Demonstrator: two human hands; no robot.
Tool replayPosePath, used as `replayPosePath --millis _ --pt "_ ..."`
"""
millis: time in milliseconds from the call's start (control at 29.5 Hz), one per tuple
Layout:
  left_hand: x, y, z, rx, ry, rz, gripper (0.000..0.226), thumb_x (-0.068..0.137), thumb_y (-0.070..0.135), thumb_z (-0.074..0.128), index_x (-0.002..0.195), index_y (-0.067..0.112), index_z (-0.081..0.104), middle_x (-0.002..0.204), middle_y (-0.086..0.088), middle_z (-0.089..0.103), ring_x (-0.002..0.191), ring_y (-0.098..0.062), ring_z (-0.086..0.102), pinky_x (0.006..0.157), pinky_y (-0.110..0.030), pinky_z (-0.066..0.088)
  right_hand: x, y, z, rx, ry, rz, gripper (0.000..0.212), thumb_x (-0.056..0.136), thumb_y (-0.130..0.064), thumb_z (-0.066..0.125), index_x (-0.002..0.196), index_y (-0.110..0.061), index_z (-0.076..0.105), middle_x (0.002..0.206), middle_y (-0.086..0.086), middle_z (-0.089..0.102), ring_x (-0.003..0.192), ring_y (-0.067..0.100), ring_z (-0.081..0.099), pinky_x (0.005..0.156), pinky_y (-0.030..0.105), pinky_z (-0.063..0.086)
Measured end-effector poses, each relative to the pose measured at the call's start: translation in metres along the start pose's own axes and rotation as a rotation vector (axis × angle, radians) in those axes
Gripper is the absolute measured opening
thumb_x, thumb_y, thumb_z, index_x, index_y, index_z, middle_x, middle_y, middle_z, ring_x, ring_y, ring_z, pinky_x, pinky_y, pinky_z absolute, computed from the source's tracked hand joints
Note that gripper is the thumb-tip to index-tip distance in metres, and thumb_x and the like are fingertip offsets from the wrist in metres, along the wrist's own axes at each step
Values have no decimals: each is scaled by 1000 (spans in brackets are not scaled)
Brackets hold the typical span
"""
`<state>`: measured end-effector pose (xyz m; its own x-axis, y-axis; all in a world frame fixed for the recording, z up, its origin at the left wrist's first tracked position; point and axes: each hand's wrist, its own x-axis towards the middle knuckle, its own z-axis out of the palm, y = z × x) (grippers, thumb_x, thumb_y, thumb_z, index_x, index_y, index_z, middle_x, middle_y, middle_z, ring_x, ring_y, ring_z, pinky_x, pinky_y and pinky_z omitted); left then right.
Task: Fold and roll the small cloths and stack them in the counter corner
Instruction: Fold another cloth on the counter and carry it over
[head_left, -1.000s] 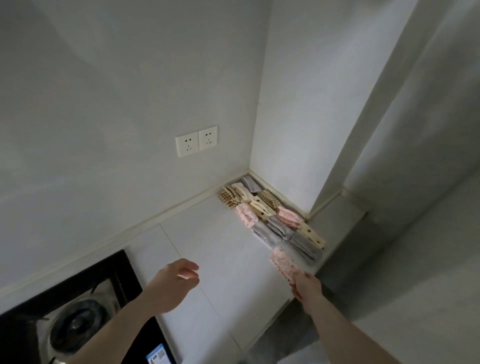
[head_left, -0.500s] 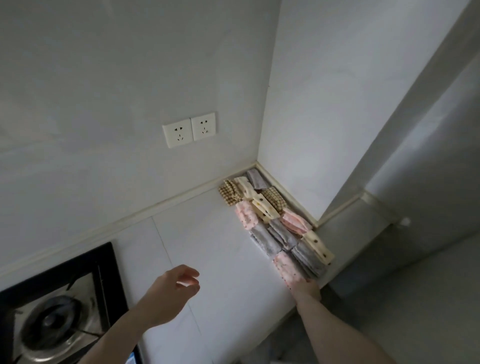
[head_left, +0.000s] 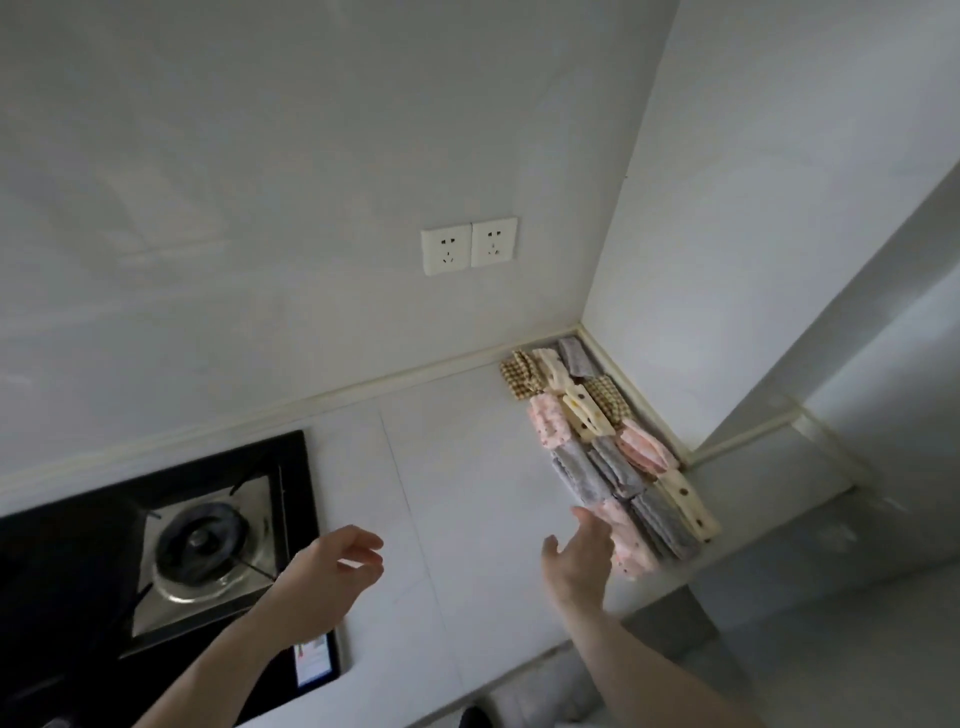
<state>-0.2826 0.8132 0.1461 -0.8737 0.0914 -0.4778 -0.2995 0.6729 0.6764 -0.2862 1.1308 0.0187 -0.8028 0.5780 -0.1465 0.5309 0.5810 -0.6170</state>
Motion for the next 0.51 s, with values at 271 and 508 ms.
replayPosePath --millis 271,508 --pt "-134 -125 -56 -123 200 -141 20 89 24 74 107 30 71 94 11 77 87 1 70 89 -26 57 -165 -130 67 144 -533 -471 61 95 -21 66 147 -27 35 142 -13 37 105 9 57 68 9 43" --pt "-283 -248 -99 -235 434 -303 23 94 22 66 115 31 65 111 14 69 89 -7 69 70 -20 55 -352 -209 118 225 -808 -747 58 92 -29 69 140 -38 38 133 -17 43 101 4 58 78 17 48"
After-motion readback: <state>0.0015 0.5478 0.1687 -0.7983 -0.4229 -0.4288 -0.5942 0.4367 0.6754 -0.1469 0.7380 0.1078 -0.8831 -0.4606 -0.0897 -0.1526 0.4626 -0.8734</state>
